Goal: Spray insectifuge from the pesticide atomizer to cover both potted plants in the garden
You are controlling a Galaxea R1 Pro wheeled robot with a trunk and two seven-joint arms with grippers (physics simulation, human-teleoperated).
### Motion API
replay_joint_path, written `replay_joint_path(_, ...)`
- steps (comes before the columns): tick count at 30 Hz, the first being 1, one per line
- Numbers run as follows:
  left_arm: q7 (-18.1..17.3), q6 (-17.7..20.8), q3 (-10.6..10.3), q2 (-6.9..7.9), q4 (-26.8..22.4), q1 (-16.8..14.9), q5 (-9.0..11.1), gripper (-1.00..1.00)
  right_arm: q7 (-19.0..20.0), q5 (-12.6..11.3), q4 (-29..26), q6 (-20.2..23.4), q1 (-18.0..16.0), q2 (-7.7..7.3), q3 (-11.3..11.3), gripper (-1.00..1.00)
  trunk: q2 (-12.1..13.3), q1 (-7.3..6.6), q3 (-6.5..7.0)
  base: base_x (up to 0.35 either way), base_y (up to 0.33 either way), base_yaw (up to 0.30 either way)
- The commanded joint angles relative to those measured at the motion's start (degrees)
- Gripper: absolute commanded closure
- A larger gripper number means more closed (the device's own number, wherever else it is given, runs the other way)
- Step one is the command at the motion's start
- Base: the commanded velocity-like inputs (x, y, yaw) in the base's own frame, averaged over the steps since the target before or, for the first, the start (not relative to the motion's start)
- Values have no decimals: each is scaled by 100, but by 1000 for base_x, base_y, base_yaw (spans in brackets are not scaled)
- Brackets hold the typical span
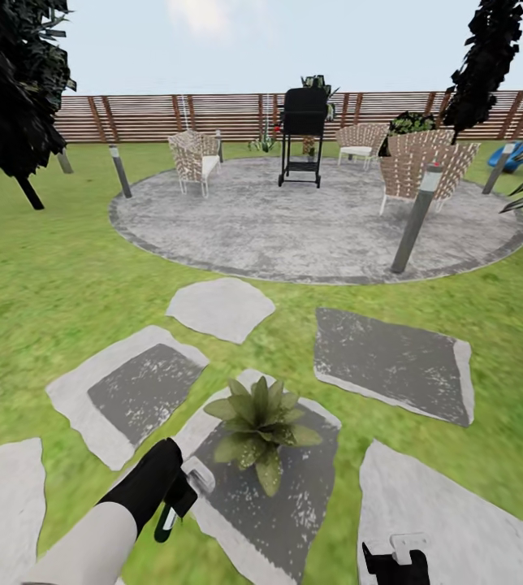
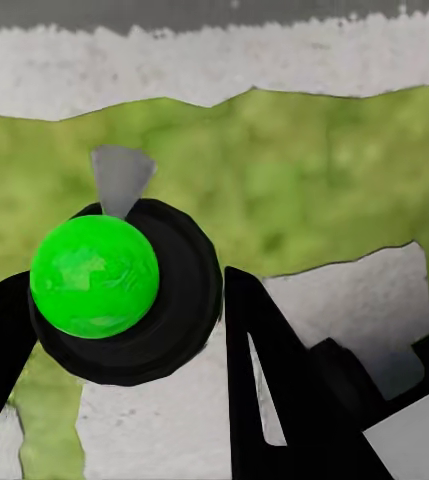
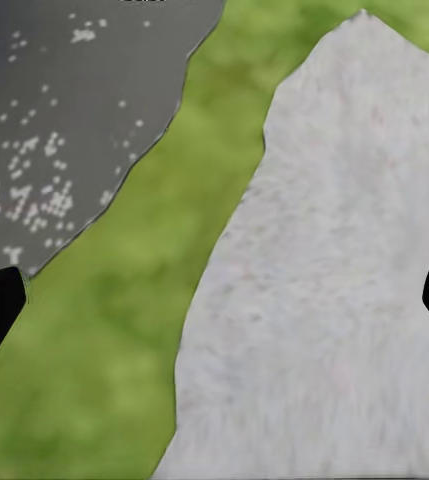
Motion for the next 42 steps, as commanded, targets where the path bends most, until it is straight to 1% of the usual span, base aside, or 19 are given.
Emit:
replay_joint_path(1, -58, 5, -5, -14, -18, -1, -61, 100, 39, 11, 2, -20, -4, 0, -48, -100, -2, 1, -5, 149, 302, -297)
replay_joint_path(6, -58, 5, -5, -52, -22, 3, -58, 100, 39, 11, 2, -20, -4, 0, -48, -100, -2, 1, -5, 146, 303, -300)
replay_joint_path(11, -58, 5, -8, -92, -22, 4, -60, 100, 39, 11, 2, -20, -7, 0, -48, -100, -2, 1, -5, 29, 294, -300)
replay_joint_path(17, -58, 5, -24, -95, -22, 4, -63, 100, 36, 11, 2, -20, -5, 0, -49, -100, -2, 1, -5, 1, 49, -289)
replay_joint_path(28, -49, 5, -17, -89, -31, 2, -70, 100, 30, 11, -7, -20, -4, -9, -57, -100, -2, 1, -5, 0, 5, -29)
replay_joint_path(32, -49, 5, -17, -95, -31, 2, -70, 100, 30, 5, -7, -20, -4, -9, -57, -100, -2, 1, -5, 0, 264, -18)
replay_joint_path(42, -49, 5, -17, -95, -31, 2, -69, 100, 30, 7, -7, -20, -4, -6, -57, -100, -2, 1, -5, 5, 260, -270)
